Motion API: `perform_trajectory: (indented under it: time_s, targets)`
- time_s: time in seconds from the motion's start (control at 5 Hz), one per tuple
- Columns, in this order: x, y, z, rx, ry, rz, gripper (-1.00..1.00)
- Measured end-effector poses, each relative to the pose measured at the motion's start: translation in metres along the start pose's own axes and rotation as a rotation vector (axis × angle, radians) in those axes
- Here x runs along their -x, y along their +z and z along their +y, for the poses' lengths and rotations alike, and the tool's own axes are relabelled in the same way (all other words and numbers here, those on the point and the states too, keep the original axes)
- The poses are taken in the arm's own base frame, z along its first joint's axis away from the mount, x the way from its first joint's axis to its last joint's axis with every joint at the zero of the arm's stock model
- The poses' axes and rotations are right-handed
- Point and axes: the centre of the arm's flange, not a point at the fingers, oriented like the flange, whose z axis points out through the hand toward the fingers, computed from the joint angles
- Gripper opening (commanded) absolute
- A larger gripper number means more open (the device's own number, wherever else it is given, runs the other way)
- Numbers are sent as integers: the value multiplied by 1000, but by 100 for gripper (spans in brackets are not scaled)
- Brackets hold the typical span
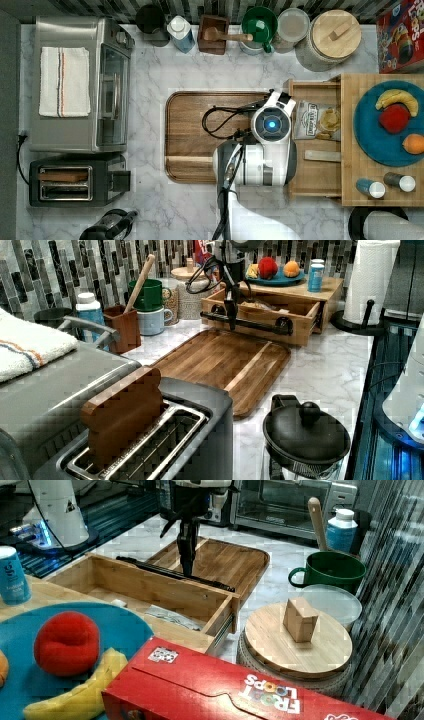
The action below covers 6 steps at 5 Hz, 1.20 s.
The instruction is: Close the drawer.
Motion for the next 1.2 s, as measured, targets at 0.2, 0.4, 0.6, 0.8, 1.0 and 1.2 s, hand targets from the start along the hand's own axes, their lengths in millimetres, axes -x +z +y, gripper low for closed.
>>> perform_trajectory:
  time_s: [0.2, 0.4, 0.6, 0.8, 1.0, 1.2]
  targets:
    - [1, 9, 21, 2, -10, -3, -100]
    - [2, 13, 42, 10, 9, -7, -100]
    - [6, 14, 65, -14, 73, -22, -100]
    - [11, 11, 94, -39, 107, -21, -100]
    - [19, 9, 124, -26, 108, 3, -100]
    - [27, 12, 147, -16, 107, 6, -100]
